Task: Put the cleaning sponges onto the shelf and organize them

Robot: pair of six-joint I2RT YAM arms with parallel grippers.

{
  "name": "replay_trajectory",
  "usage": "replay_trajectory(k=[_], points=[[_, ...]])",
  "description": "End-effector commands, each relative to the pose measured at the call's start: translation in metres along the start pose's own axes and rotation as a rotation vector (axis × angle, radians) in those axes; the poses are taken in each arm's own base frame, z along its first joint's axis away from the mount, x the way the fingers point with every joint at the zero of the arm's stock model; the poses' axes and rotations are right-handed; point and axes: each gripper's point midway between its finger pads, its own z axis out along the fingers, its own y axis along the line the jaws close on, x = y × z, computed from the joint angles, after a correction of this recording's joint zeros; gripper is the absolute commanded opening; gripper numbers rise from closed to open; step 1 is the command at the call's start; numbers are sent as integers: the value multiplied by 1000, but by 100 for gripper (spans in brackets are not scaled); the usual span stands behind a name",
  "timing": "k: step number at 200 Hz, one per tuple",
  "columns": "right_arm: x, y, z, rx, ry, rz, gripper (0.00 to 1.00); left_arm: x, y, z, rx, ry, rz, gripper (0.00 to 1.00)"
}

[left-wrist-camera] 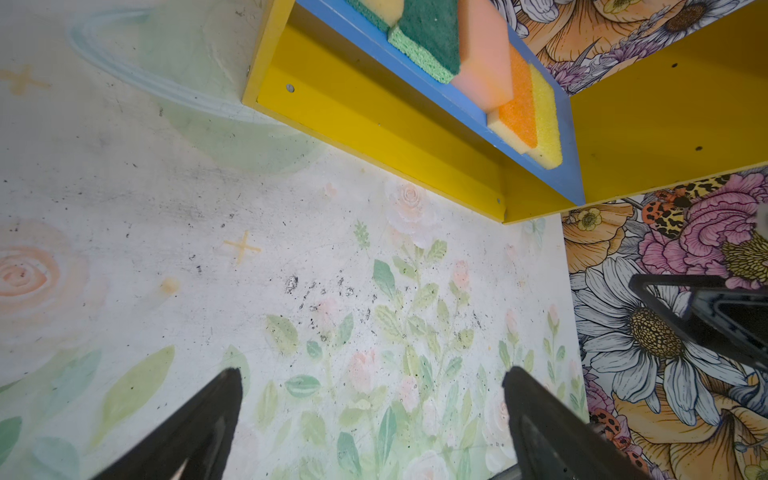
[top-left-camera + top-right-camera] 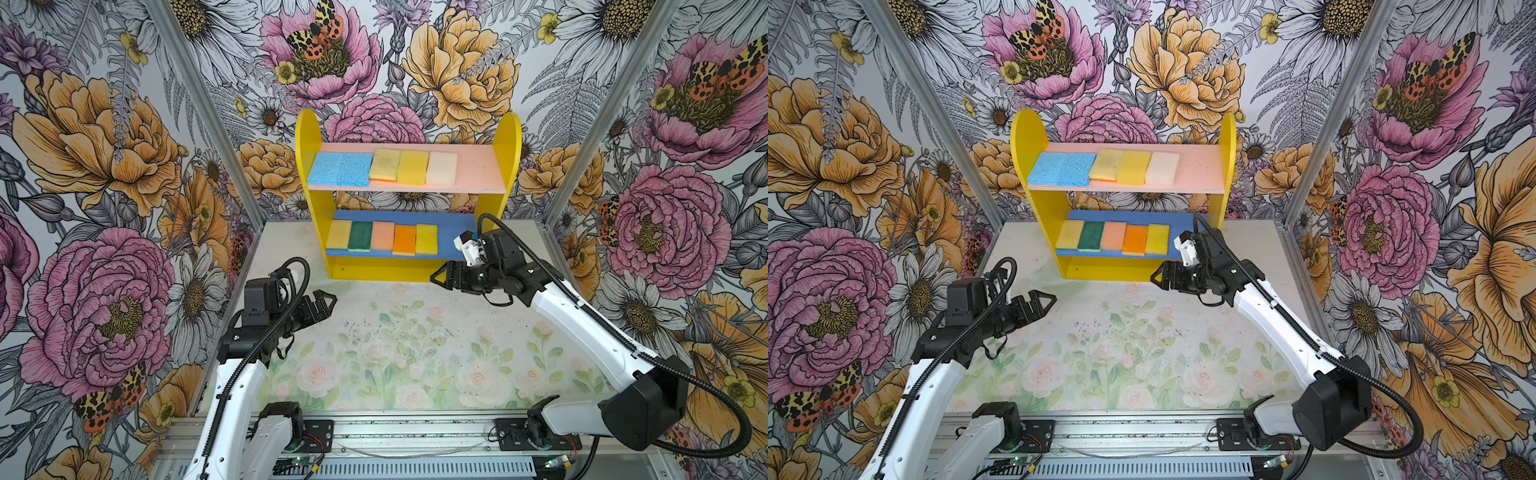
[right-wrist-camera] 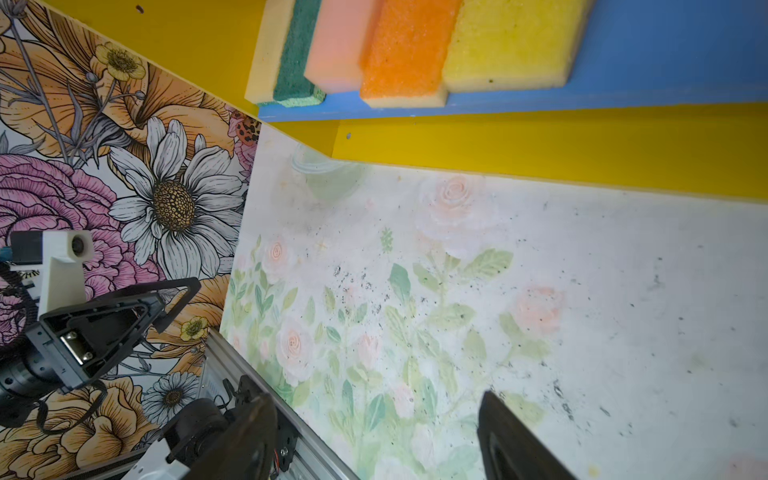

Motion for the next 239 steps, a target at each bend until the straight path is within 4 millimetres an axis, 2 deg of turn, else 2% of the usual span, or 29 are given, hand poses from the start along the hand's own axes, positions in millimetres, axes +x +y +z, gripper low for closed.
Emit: replay_trajectory(k=[1,54,92,134,160,199,239], points=[[11,-22,-17,98,-17,-24,80,1,-6,4,29,5,30,99],[7,-49,-48,221,-121,-61,90,3,-8,5,31,11,37,99],[-4,-59,-73,293,-224,-73,99,15,-14,16,45,75,55,99],[-2,-64,-89,322,-290,-50,99,28,-26,20,73,120,99,99],[-3,-75,-106,400,-363,-44,99,30,-32,16,77,105,129,99],[-9,-89,-122,502,-444,-78,100,23,-29,6,30,19,178,99],[-33,-101,-131,611,-569,-212,99,2,-33,-7,71,-160,222,99]])
